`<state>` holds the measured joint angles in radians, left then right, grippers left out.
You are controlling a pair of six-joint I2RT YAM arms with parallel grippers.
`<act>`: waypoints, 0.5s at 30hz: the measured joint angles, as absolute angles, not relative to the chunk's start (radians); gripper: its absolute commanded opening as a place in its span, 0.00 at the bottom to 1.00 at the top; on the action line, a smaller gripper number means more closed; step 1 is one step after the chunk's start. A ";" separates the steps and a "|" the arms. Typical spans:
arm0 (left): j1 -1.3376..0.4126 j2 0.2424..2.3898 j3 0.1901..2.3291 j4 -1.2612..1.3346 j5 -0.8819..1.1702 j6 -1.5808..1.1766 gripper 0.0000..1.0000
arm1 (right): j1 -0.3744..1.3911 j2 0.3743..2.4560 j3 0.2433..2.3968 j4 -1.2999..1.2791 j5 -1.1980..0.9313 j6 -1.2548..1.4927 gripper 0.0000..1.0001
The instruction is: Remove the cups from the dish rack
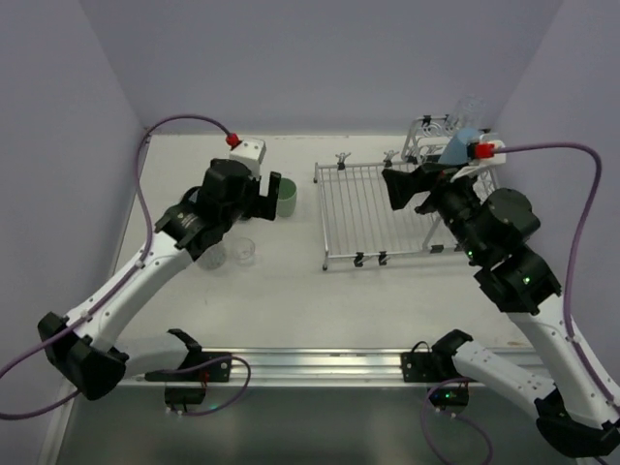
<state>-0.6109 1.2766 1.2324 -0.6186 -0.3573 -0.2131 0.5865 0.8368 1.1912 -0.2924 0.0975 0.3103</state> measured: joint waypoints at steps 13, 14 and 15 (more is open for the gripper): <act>-0.611 0.817 0.940 -0.215 0.052 -0.215 1.00 | 0.225 1.054 1.449 -0.472 0.454 0.175 0.99; -0.611 0.806 0.911 -0.205 0.066 -0.216 1.00 | 0.205 1.094 1.481 -0.484 0.443 0.173 0.99; -0.611 0.797 0.885 -0.198 0.076 -0.216 1.00 | 0.190 1.137 1.513 -0.493 0.426 0.171 0.99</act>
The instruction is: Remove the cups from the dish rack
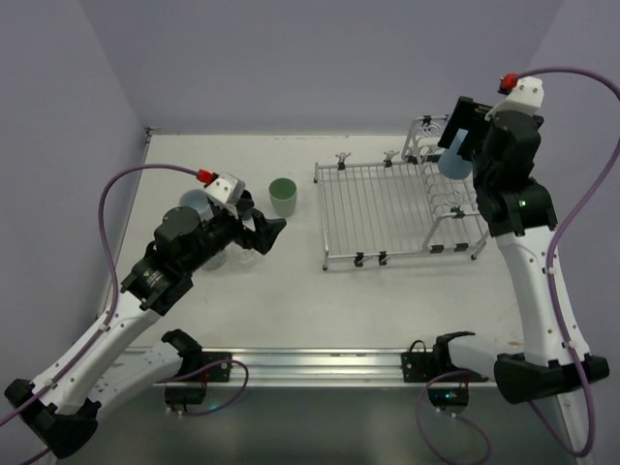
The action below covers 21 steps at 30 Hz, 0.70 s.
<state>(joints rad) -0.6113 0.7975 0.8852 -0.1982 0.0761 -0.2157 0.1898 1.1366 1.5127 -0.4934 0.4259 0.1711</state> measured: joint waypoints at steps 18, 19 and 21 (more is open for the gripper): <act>-0.611 0.825 0.860 -0.186 0.135 -0.216 1.00 | 0.062 1.420 1.634 -0.595 0.339 0.175 0.99; -0.611 0.829 0.860 -0.186 0.135 -0.216 1.00 | 0.059 1.427 1.634 -0.595 0.333 0.176 0.99; -0.611 0.838 0.860 -0.186 0.135 -0.216 1.00 | 0.052 1.439 1.634 -0.596 0.321 0.179 0.97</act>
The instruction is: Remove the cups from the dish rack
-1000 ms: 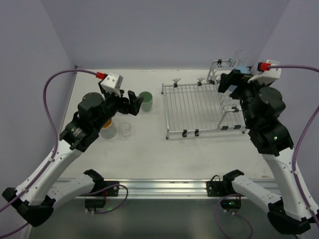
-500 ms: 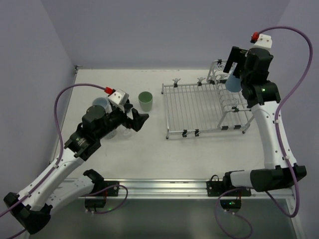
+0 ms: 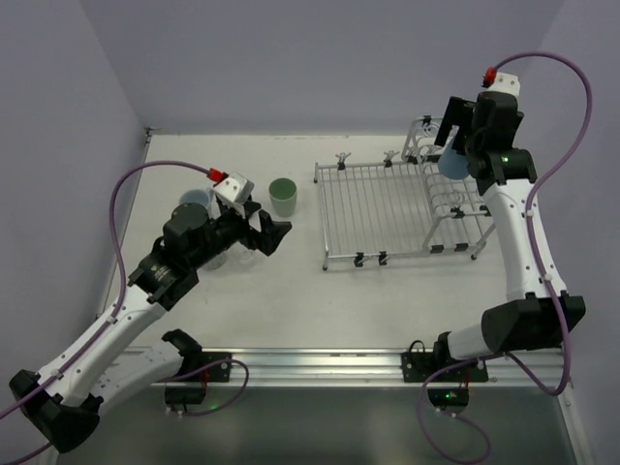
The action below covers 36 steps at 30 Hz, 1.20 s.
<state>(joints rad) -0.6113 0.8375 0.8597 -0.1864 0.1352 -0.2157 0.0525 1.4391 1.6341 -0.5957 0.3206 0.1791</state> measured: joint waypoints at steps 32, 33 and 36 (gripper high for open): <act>-0.611 0.874 0.860 -0.115 0.237 -0.289 1.00 | 0.079 1.031 1.356 -0.308 -0.052 0.381 0.38; -0.611 0.875 0.860 -0.095 0.250 -0.308 1.00 | 0.097 1.002 1.303 -0.249 -0.104 0.421 0.38; -0.611 0.886 0.861 -0.020 0.298 -0.384 1.00 | 0.168 0.946 1.126 -0.073 -0.234 0.553 0.38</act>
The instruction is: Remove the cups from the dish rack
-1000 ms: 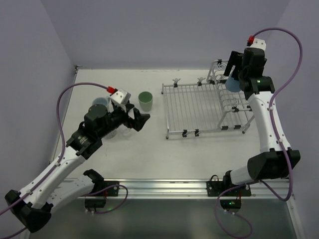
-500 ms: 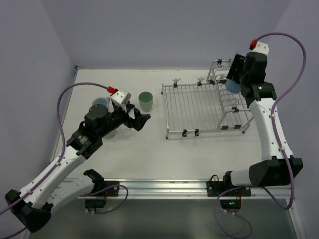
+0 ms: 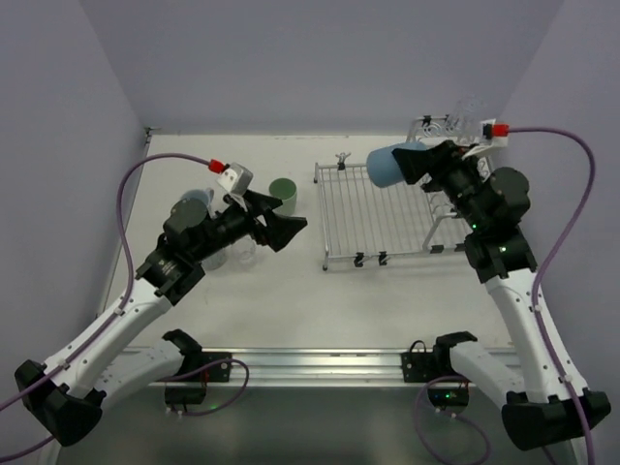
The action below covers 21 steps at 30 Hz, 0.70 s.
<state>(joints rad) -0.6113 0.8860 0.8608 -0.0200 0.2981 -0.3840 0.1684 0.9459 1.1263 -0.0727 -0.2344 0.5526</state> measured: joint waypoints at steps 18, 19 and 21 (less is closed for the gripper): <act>-0.611 1.161 0.772 0.560 0.484 -0.859 0.89 | 0.342 1.033 0.760 0.535 -0.509 1.019 0.36; -0.611 1.175 0.772 0.581 0.495 -0.880 0.88 | 0.344 1.040 0.759 0.548 -0.515 1.026 0.36; -0.612 1.202 0.772 0.632 0.518 -0.917 0.84 | 0.347 1.053 0.754 0.568 -0.520 1.037 0.36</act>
